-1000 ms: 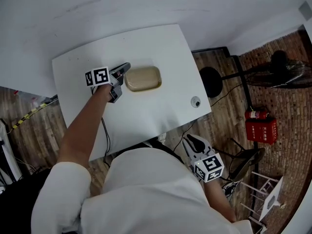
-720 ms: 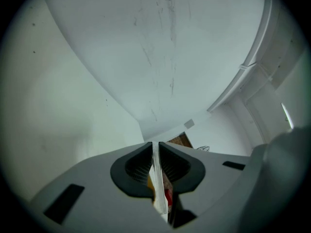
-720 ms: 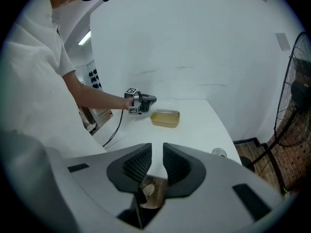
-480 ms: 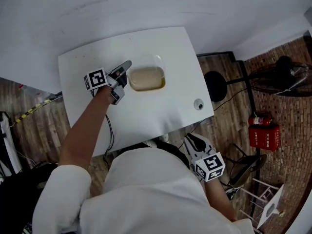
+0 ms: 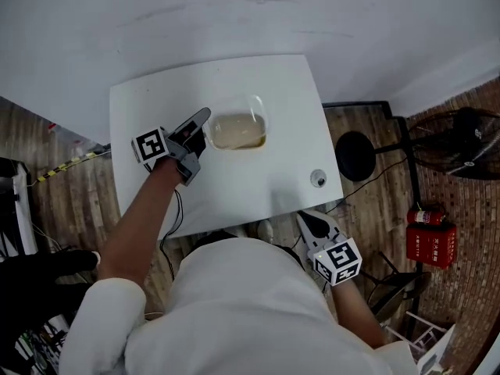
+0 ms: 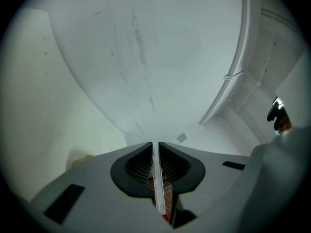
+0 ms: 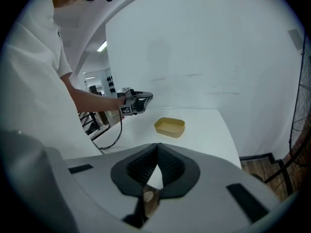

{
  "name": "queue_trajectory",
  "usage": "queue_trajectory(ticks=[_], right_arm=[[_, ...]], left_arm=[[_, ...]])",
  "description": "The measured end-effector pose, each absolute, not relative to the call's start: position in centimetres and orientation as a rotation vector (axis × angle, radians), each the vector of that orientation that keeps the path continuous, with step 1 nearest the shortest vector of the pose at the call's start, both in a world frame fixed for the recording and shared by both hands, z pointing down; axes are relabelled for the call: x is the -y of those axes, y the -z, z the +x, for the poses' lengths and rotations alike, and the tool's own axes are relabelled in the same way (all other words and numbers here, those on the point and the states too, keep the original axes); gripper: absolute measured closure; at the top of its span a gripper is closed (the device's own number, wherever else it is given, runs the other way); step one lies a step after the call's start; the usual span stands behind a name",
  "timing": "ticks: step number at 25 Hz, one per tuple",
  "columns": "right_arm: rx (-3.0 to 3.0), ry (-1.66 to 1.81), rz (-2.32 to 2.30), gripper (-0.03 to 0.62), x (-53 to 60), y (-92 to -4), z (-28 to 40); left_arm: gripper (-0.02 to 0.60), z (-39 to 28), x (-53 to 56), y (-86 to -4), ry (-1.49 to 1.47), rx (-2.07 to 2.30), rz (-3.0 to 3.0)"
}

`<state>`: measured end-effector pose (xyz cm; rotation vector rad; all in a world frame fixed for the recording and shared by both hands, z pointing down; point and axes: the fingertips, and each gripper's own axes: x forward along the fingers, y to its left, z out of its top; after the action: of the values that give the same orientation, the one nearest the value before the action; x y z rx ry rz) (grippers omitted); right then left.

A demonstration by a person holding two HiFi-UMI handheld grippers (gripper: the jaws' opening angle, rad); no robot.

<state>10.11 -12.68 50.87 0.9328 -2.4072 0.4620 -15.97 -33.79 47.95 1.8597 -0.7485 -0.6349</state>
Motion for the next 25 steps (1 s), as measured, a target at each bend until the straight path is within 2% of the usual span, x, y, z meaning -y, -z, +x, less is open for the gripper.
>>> queue_trajectory(ticks=[25], right_arm=[[2.59,-0.343,0.545,0.586,15.9,-50.7,16.3]], left_arm=[[0.531,-8.8,22.2,-39.8,0.775,0.898,1.83]])
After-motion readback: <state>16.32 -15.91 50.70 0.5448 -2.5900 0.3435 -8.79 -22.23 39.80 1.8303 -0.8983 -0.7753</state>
